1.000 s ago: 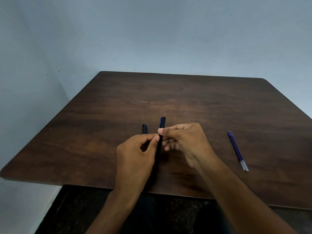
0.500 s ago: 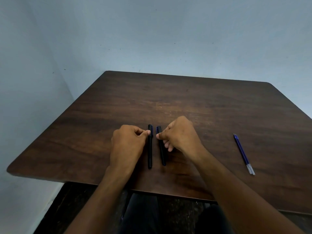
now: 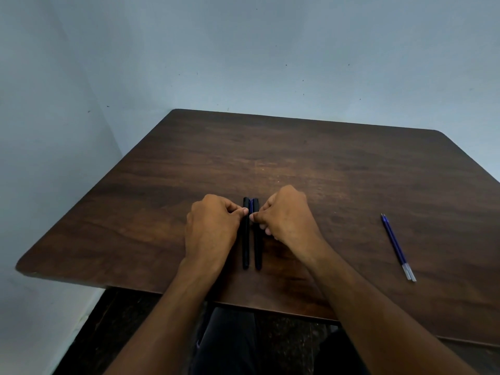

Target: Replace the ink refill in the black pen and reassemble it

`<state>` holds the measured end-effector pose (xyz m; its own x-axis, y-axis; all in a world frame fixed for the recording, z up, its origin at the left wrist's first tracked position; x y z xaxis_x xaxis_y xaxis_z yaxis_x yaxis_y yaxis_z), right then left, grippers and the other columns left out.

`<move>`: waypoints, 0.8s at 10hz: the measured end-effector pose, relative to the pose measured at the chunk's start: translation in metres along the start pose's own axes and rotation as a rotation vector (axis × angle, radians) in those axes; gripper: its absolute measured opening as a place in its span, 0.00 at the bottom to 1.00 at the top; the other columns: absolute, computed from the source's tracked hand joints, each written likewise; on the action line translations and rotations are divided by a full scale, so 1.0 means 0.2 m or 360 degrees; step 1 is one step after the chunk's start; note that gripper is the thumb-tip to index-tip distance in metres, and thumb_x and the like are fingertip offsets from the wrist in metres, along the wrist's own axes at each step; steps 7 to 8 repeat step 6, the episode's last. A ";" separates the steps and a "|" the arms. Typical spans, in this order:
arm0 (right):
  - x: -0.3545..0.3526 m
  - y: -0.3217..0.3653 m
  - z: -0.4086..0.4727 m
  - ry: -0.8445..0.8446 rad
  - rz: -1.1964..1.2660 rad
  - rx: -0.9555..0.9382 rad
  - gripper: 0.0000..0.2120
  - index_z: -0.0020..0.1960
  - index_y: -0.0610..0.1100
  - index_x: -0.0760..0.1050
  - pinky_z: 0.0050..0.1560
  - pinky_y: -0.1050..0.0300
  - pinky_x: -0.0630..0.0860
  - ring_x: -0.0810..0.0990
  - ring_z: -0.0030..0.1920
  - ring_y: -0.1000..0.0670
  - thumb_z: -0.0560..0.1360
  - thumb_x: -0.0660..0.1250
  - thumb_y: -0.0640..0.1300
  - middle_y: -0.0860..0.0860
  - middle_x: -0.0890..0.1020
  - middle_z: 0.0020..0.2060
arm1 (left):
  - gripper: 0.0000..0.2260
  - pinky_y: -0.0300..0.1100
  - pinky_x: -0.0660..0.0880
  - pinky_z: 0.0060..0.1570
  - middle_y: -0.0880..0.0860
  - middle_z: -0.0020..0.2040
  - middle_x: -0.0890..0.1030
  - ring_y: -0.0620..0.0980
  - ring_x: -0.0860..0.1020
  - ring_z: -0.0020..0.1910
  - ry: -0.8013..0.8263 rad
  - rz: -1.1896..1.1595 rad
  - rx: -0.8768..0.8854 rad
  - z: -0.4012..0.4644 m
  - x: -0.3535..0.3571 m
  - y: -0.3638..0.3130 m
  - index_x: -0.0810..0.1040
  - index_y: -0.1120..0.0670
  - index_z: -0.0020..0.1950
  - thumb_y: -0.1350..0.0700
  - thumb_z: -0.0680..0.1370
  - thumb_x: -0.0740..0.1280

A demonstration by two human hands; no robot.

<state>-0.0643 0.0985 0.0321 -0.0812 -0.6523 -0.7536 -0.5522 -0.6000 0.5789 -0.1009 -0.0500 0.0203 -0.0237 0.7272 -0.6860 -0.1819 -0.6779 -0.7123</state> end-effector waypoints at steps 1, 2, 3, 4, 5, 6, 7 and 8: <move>-0.01 0.01 -0.02 -0.0019 0.0005 -0.0042 0.17 0.50 0.39 0.85 0.54 0.47 0.83 0.85 0.53 0.45 0.73 0.75 0.53 0.43 0.88 0.47 | 0.06 0.36 0.76 0.32 0.42 0.32 0.82 0.37 0.79 0.33 0.0002 0.0001 0.0013 0.01 0.01 0.00 0.85 0.44 0.38 0.45 0.73 0.74; -0.02 -0.01 -0.05 0.0003 0.0069 -0.0013 0.15 0.51 0.39 0.85 0.55 0.47 0.83 0.87 0.48 0.46 0.75 0.74 0.52 0.44 0.88 0.47 | 0.06 0.33 0.73 0.30 0.41 0.31 0.82 0.36 0.79 0.33 0.0016 -0.0016 0.0023 0.01 0.01 0.01 0.85 0.44 0.38 0.45 0.73 0.74; -0.03 -0.01 -0.07 0.0106 0.0140 -0.0044 0.15 0.54 0.37 0.84 0.55 0.50 0.83 0.85 0.42 0.47 0.78 0.72 0.49 0.44 0.87 0.45 | 0.08 0.32 0.72 0.31 0.40 0.31 0.82 0.35 0.79 0.33 0.0017 -0.0034 0.0032 0.02 0.01 0.03 0.82 0.41 0.34 0.45 0.73 0.74; -0.04 -0.01 -0.08 0.0260 0.0182 0.0086 0.16 0.58 0.39 0.83 0.59 0.52 0.82 0.81 0.42 0.49 0.79 0.70 0.50 0.46 0.85 0.46 | 0.11 0.30 0.69 0.31 0.39 0.31 0.81 0.34 0.79 0.34 0.0037 -0.0016 0.0054 0.02 0.01 0.03 0.78 0.39 0.32 0.45 0.73 0.74; -0.03 -0.03 -0.06 0.0165 0.0288 0.0094 0.14 0.53 0.39 0.84 0.51 0.53 0.84 0.81 0.37 0.51 0.77 0.72 0.50 0.44 0.88 0.45 | 0.08 0.29 0.69 0.32 0.38 0.31 0.80 0.34 0.78 0.34 0.0027 0.0009 0.0074 0.02 0.00 0.03 0.81 0.39 0.35 0.45 0.74 0.73; -0.06 -0.07 -0.09 -0.0233 0.0400 -0.0114 0.14 0.38 0.42 0.84 0.28 0.62 0.80 0.78 0.23 0.57 0.77 0.72 0.49 0.47 0.86 0.32 | 0.03 0.30 0.72 0.34 0.38 0.34 0.82 0.34 0.78 0.36 0.0015 0.0002 0.0164 0.01 0.00 -0.02 0.85 0.43 0.42 0.47 0.75 0.72; -0.06 -0.07 -0.09 -0.0233 0.0400 -0.0114 0.14 0.38 0.42 0.84 0.28 0.62 0.80 0.78 0.23 0.57 0.77 0.72 0.49 0.47 0.86 0.32 | 0.03 0.30 0.72 0.34 0.38 0.34 0.82 0.34 0.78 0.36 0.0015 0.0002 0.0164 0.01 0.00 -0.02 0.85 0.43 0.42 0.47 0.75 0.72; -0.06 -0.07 -0.09 -0.0233 0.0400 -0.0114 0.14 0.38 0.42 0.84 0.28 0.62 0.80 0.78 0.23 0.57 0.77 0.72 0.49 0.47 0.86 0.32 | 0.03 0.30 0.72 0.34 0.38 0.34 0.82 0.34 0.78 0.36 0.0015 0.0002 0.0164 0.01 0.00 -0.02 0.85 0.43 0.42 0.47 0.75 0.72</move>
Point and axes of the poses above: each hand's wrist, its own z-axis towards the middle knuckle, its own x-axis out of the palm, y = z × x, the point moved 6 cm from there along z, towards the middle knuckle
